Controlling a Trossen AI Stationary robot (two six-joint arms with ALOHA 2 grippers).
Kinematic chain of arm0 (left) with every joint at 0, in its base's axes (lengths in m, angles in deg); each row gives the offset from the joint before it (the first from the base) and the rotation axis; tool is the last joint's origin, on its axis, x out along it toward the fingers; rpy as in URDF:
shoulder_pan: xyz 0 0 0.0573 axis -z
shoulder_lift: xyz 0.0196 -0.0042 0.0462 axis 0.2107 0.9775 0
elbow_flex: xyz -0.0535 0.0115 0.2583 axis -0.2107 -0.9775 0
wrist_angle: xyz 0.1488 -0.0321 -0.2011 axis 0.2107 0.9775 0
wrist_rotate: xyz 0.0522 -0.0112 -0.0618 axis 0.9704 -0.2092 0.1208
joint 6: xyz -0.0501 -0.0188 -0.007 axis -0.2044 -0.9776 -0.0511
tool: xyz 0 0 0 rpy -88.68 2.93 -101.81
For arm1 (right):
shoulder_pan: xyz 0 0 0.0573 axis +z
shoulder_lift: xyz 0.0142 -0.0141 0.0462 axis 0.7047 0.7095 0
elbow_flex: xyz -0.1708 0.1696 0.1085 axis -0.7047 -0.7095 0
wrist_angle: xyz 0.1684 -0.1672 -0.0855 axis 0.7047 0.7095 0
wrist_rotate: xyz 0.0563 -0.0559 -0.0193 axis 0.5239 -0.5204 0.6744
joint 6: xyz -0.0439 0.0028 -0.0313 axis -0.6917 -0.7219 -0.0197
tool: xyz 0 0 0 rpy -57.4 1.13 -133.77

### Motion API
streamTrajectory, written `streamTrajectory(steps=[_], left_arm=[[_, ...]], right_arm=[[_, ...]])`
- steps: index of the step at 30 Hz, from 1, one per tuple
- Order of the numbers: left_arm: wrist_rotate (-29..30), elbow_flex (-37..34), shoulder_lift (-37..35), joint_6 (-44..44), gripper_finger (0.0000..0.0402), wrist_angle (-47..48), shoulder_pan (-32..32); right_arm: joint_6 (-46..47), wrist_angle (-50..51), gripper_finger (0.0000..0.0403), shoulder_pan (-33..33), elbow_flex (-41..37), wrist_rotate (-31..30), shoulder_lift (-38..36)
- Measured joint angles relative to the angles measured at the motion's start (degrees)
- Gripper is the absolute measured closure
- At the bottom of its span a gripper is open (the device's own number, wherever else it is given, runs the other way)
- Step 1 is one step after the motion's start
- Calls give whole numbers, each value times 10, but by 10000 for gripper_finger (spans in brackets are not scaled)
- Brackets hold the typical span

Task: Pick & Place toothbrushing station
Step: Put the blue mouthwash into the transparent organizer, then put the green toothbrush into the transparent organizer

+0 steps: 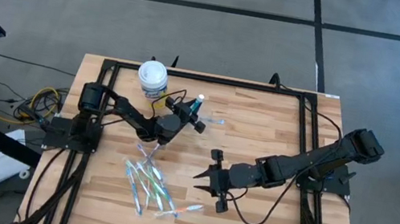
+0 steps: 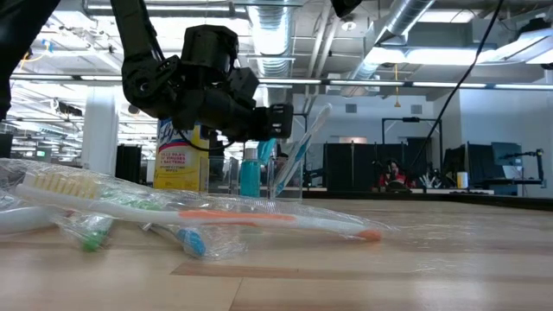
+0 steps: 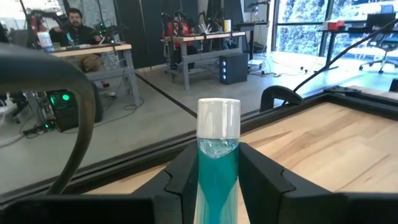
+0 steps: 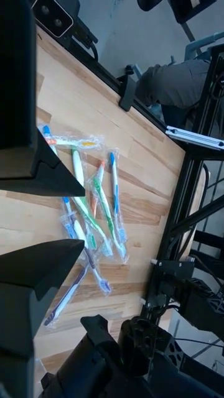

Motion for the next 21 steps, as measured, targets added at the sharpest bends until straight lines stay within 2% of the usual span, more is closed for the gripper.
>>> streamTrajectory(steps=[11, 21], left_arm=[[-16, 0, 0, -7, 304, 11, -1], [-32, 0, 0, -18, 216, 13, -4]], right_arm=[[0, 0, 291, 0, 0, 0, 0], [0, 0, 291, 0, 0, 0, 0]])
